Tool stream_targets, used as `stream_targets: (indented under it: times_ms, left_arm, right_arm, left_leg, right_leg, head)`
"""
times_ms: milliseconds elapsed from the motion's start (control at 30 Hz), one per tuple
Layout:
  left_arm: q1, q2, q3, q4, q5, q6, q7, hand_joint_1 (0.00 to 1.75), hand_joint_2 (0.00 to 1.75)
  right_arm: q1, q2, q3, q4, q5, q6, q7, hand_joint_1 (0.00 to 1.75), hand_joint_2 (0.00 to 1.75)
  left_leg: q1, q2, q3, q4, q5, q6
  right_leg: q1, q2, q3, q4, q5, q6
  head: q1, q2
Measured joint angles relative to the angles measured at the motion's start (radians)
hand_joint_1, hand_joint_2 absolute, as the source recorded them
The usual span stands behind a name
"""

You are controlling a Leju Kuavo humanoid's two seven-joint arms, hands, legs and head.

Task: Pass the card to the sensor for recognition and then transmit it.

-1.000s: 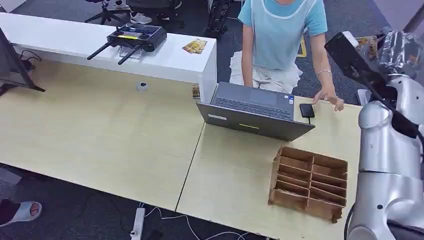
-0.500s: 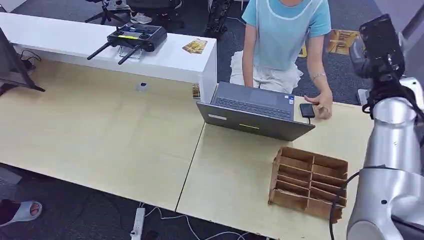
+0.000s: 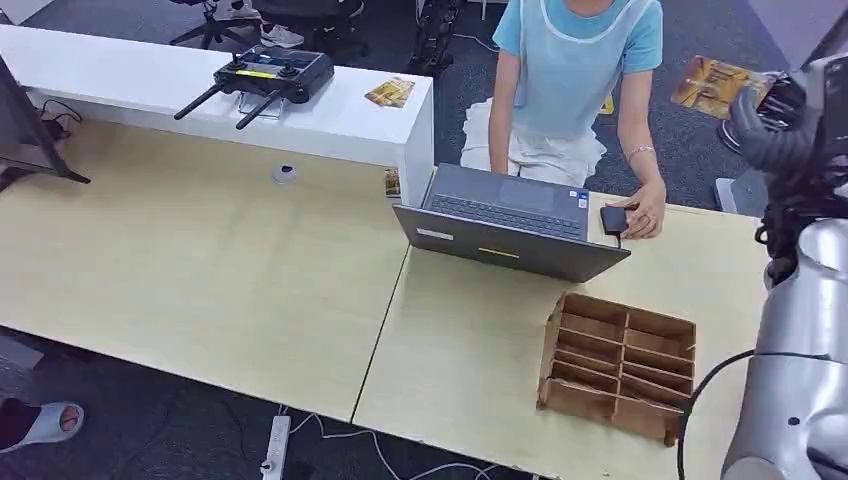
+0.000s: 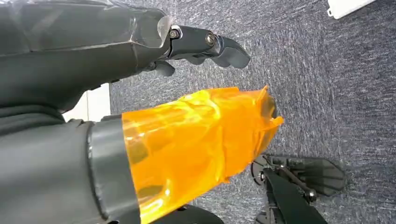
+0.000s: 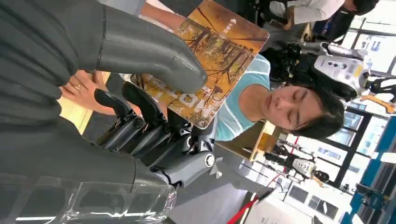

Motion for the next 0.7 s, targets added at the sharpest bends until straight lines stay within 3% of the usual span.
stream_targets:
  times_ms: [333,700]
  left_arm:
    - [0.0,0.0,0.015,0.0,0.015,0.008,0.0,0.0,0.0]
    - [0.001,-0.002,0.034,0.0,0.039,0.021,-0.001,0.0,0.0]
  right_arm:
    - [0.117,-0.091,0.006,-0.076,-0.157,0.069,-0.027,1.75,1.75]
    - [0.336,-0.2,0.029,-0.24,-0.278,0.063,-0.062,1.75,1.75]
  left_leg:
    - [0.0,0.0,0.0,0.0,0.0,0.0]
    - [0.0,-0.001,0.0,0.0,-0.001,0.001]
  right_leg:
    - [0.0,0.0,0.0,0.0,0.0,0.0]
    - [0.0,-0.001,0.0,-0.001,0.0,0.0]
  head:
    - [0.0,0.0]
    - [0.001,0.0]
